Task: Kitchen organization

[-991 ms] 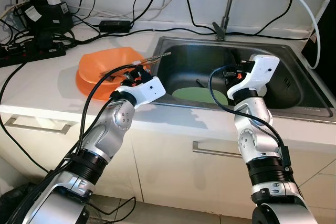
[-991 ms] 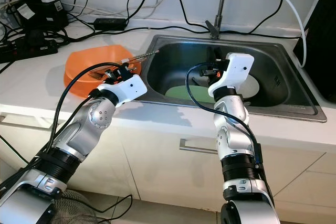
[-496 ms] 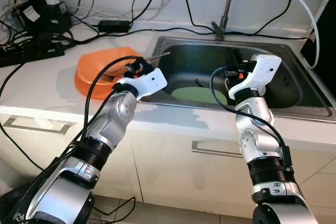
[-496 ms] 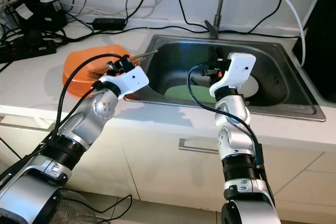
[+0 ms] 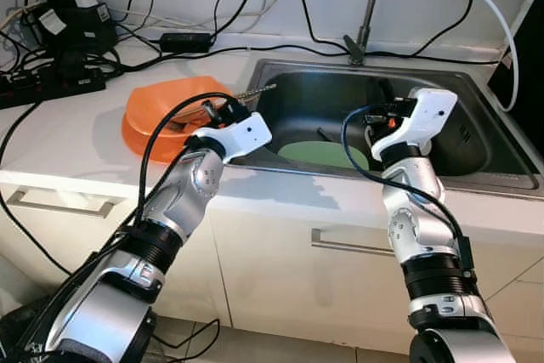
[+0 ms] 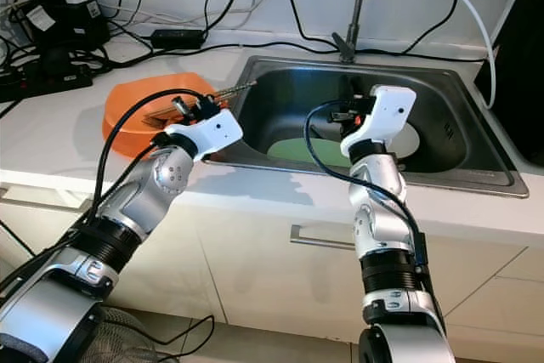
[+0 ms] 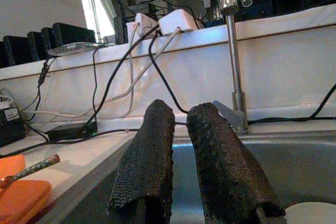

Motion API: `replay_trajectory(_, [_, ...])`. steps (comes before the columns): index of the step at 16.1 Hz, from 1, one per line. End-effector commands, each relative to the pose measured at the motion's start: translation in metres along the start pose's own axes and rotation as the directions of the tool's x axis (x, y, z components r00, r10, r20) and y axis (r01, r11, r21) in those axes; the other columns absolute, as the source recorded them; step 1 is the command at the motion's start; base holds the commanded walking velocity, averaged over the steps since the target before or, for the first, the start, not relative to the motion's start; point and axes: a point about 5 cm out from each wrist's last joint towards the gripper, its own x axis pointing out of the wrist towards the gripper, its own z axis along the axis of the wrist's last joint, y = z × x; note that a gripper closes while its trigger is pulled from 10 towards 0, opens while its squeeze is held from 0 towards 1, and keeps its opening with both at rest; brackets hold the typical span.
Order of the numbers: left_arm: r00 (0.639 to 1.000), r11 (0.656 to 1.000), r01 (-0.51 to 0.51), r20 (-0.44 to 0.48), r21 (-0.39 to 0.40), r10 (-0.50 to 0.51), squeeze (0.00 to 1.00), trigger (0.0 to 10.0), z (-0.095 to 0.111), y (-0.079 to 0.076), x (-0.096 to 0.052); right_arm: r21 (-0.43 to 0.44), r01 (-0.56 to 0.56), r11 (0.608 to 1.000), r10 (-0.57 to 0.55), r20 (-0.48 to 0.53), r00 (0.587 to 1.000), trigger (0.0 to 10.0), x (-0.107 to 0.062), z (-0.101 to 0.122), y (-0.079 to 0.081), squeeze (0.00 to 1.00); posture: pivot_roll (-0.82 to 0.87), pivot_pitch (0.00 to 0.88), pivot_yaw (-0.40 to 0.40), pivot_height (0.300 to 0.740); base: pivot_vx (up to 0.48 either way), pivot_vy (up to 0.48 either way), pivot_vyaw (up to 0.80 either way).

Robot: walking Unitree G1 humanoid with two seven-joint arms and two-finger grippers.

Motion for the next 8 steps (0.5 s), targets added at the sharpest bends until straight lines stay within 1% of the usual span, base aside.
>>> replay_trajectory(1, [0.999, 0.999, -0.035, 0.018, -0.019, 0.035, 0.0, 0.0, 0.005, 0.01, 0.003, -0.011, -0.004, 1.0, 0.005, 0.019, 1.0, 10.0, 0.005, 0.006, 0.001, 0.0, 0.09, 0.001, 0.018, 0.74, 0.0, 0.0, 0.0])
replay_trajectory(4, [0.998, 0.993, -0.056, 0.024, -0.102, 0.059, 0.0, 0.0, 0.009, 0.019, 0.002, -0.012, -0.007, 1.0, 0.007, 0.017, 1.0, 10.0, 0.005, 0.005, 0.001, 0.0, 0.09, 0.001, 0.017, 0.74, 0.0, 0.0, 0.0])
replay_trajectory(5, [0.998, 0.991, -0.059, 0.022, -0.119, 0.062, 0.0, 0.0, 0.01, 0.021, 0.001, -0.012, -0.008, 1.0, 0.008, 0.017, 1.0, 10.0, 0.005, 0.005, 0.001, 0.0, 0.09, 0.001, 0.017, 0.74, 0.0, 0.0, 0.0])
replay_trajectory(6, [0.998, 0.991, -0.059, 0.023, -0.119, 0.063, 0.0, 0.0, 0.01, 0.023, 0.0, -0.011, -0.008, 1.0, 0.008, 0.017, 1.0, 10.0, 0.005, 0.005, 0.001, 0.0, 0.09, 0.001, 0.017, 0.74, 0.0, 0.0, 0.0])
replay_trajectory(7, [0.999, 0.977, -0.044, 0.007, -0.207, 0.046, 0.0, 4.0, 0.01, 0.027, -0.001, -0.011, -0.01, 1.0, 0.01, 0.017, 1.0, 10.0, 0.005, 0.005, 0.001, 0.0, 0.09, 0.003, 0.017, 0.74, 0.0, 0.0, 0.0])
replay_trajectory(8, [1.0, 0.97, -0.028, 0.005, -0.243, 0.03, 0.0, 4.0, 0.011, 0.028, -0.002, -0.01, -0.011, 1.0, 0.011, 0.016, 1.0, 10.0, 0.005, 0.005, 0.001, 0.0, 0.09, 0.003, 0.017, 0.74, 0.0, 0.0, 0.0])
